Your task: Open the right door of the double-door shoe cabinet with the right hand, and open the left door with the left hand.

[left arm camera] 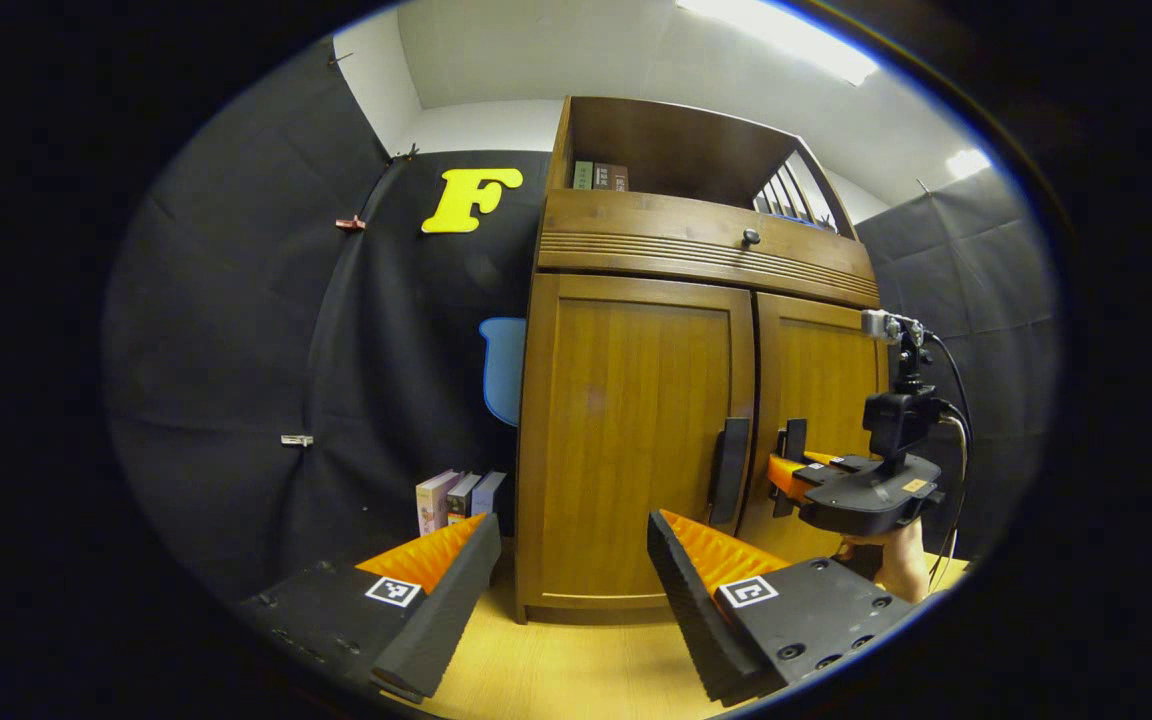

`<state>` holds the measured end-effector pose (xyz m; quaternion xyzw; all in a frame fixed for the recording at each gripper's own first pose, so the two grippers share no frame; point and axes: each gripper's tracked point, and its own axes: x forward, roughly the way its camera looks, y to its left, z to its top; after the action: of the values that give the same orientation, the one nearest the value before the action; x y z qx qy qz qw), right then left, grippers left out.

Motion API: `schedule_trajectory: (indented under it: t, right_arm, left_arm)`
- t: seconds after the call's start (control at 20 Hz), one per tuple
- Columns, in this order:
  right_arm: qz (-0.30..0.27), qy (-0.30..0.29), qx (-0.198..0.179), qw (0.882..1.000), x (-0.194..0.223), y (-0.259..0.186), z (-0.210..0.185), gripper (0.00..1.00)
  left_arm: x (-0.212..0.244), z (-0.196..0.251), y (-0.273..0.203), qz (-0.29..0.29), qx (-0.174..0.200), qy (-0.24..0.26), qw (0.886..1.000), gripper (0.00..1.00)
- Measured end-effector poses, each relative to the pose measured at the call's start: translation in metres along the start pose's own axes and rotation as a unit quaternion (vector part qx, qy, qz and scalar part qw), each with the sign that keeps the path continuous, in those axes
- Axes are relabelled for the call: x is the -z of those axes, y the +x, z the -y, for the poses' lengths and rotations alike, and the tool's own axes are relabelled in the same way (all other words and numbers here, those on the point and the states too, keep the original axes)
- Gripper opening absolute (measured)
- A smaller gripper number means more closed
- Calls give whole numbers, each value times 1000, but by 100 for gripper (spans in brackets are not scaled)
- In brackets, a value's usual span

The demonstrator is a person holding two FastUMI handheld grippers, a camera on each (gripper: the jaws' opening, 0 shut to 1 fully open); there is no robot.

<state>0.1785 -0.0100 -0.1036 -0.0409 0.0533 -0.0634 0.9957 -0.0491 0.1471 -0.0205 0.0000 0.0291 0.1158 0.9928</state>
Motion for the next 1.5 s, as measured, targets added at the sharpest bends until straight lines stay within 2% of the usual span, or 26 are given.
schedule_trajectory:
  t: [0.1,0.15,0.2,0.5,0.55,0.6,0.65,0.7,0.75,0.9,1.0,1.1,1.15,1.2,1.25,1.4,1.5]
  right_arm:
    - [1,-1,-5,1000,-1,-6,-1,17]
    - [-1,-2,-7,1000,-1,-10,-2,13]
    - [-2,-2,-10,1000,-2,-12,-1,17]
    - [-4,4,-24,1000,-5,-35,0,17]
    - [-4,6,-26,1000,-6,-39,1,13]
    - [-3,9,-30,1000,-7,-43,2,17]
    - [-4,10,-34,999,-7,-48,3,13]
    - [-5,10,-38,999,-8,-53,4,17]
    - [-6,11,-42,999,-7,-60,6,17]
    - [-9,12,-57,998,-9,-75,9,17]
    - [-10,16,-66,998,-12,-84,14,13]
    - [-12,15,-74,997,-11,-94,19,13]
    - [-13,15,-78,997,-12,-102,21,17]
    - [-13,15,-82,996,-13,-109,25,17]
    - [-14,15,-84,996,-15,-114,28,13]
    - [-13,15,-88,996,-18,-131,41,13]
    - [-12,14,-88,996,-19,-144,50,17]
  left_arm:
    - [-1,1,-2,0,-1,0,1000,93]
    - [-1,3,-4,1,1,-1,1000,93]
    - [-3,5,-6,2,2,-2,1000,93]
    - [-4,20,-20,5,8,10,1000,92]
    - [-5,22,-20,6,8,13,1000,92]
    - [-8,25,-20,9,7,16,1000,92]
    - [-8,28,-19,11,9,17,1000,92]
    - [-9,33,-18,12,13,17,1000,88]
    - [-6,39,-17,13,17,15,1000,92]
    - [1,56,-12,6,37,11,999,93]
    - [3,65,-8,5,41,15,999,92]
    - [0,76,-4,12,47,15,999,92]
    - [0,83,-2,15,53,14,998,92]
    - [0,91,0,17,59,12,998,88]
    - [1,98,2,19,66,10,998,92]
    - [0,121,5,23,87,0,996,93]
    - [0,136,9,24,98,-3,995,93]
